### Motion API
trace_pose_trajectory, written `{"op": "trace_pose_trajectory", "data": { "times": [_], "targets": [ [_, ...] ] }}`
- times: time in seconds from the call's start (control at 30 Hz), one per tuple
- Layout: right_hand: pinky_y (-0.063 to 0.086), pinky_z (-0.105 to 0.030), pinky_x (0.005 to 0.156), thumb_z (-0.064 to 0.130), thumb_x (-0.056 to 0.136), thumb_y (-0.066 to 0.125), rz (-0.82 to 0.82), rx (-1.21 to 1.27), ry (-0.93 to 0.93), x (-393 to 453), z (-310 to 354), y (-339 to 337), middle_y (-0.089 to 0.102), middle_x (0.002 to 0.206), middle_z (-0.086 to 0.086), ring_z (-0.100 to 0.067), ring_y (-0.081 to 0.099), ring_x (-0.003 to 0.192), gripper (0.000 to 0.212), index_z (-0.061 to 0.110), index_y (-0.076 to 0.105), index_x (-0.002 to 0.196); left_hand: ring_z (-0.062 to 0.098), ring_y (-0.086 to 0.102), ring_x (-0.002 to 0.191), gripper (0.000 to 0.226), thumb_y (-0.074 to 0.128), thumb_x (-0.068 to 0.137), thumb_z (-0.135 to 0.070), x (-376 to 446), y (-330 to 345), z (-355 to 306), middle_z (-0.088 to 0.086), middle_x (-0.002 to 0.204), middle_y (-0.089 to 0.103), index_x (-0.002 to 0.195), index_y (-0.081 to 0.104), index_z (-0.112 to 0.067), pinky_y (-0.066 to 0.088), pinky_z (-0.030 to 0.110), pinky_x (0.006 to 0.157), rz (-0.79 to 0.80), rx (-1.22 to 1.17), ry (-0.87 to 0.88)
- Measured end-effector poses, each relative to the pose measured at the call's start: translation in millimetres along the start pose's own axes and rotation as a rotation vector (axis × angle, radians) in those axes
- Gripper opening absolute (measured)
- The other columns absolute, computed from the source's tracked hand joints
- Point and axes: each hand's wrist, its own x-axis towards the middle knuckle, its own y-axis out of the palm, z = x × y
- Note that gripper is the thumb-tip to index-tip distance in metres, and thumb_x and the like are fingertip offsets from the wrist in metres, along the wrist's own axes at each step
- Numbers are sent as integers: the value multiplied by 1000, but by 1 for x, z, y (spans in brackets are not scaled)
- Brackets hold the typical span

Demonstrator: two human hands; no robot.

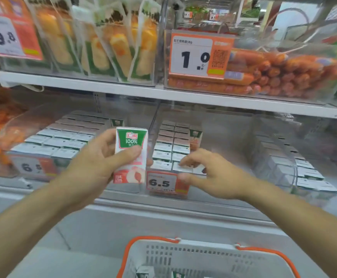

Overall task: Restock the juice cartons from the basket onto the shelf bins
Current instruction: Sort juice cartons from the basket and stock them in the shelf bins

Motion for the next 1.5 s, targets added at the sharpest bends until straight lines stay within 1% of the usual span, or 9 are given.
{"op": "trace_pose_trajectory", "data": {
  "times": [0.1,0.23,0.5,0.67,0.87,1.07,1.27,1.37,1.5],
  "targets": [
    [46,-27,94,72,78,58,-9,-141,-56,-11,-5,14,45,123,14,-5,49,113,56,41,52,124,17,73,89,51,86,66,-18,23,-26,-19,3,100,76,111,62,-18,59,27,68,-19,235,168],
    [52,-40,87,59,83,64,-152,-193,-64,-6,-9,25,45,121,16,-8,49,112,39,44,49,117,8,72,75,48,84,68,-3,68,-51,-27,0,90,77,108,61,-15,56,18,65,-29,609,166],
    [51,-32,70,58,86,56,-283,-304,-102,-7,-14,39,49,114,19,-9,55,100,35,44,49,117,22,62,93,52,87,69,-15,174,-90,19,8,114,68,116,64,-13,48,27,82,-65,1368,123],
    [34,-23,55,58,81,64,-291,-280,-65,-4,-12,39,48,109,23,10,40,66,35,49,49,112,29,58,113,59,83,77,-19,214,-95,45,11,132,54,130,57,-14,45,31,89,-158,1579,-1],
    [23,-12,48,60,74,67,-301,-332,-63,-4,-11,40,51,104,22,0,38,68,38,48,50,107,33,52,117,57,81,77,-26,240,-102,55,13,128,52,128,56,-17,46,41,95,-205,1861,77],
    [36,-24,54,63,82,56,-289,-327,-41,-9,-11,37,47,108,23,-2,45,77,34,49,49,112,35,54,113,53,72,83,-19,206,-97,41,15,125,55,131,51,-14,48,44,94,-279,1724,225],
    [52,-40,80,50,86,66,-252,-201,-111,-11,-12,33,52,117,10,-17,54,109,34,39,59,118,24,50,76,14,53,86,-20,73,-51,18,7,82,56,89,61,-8,43,35,70,-91,1445,926],
    [48,-49,87,32,86,69,-420,-119,-225,-18,-12,39,57,109,-2,-25,55,105,27,21,67,111,8,51,64,15,53,85,-31,13,-15,16,-6,69,57,84,60,-18,37,14,61,146,1264,637],
    [47,-34,71,8,86,63,-681,6,-328,-55,5,59,56,87,-3,-20,55,80,6,5,65,90,4,58,68,9,62,86,-27,-24,23,60,-8,71,65,82,65,-20,39,8,59,419,1163,318]
  ]
}}
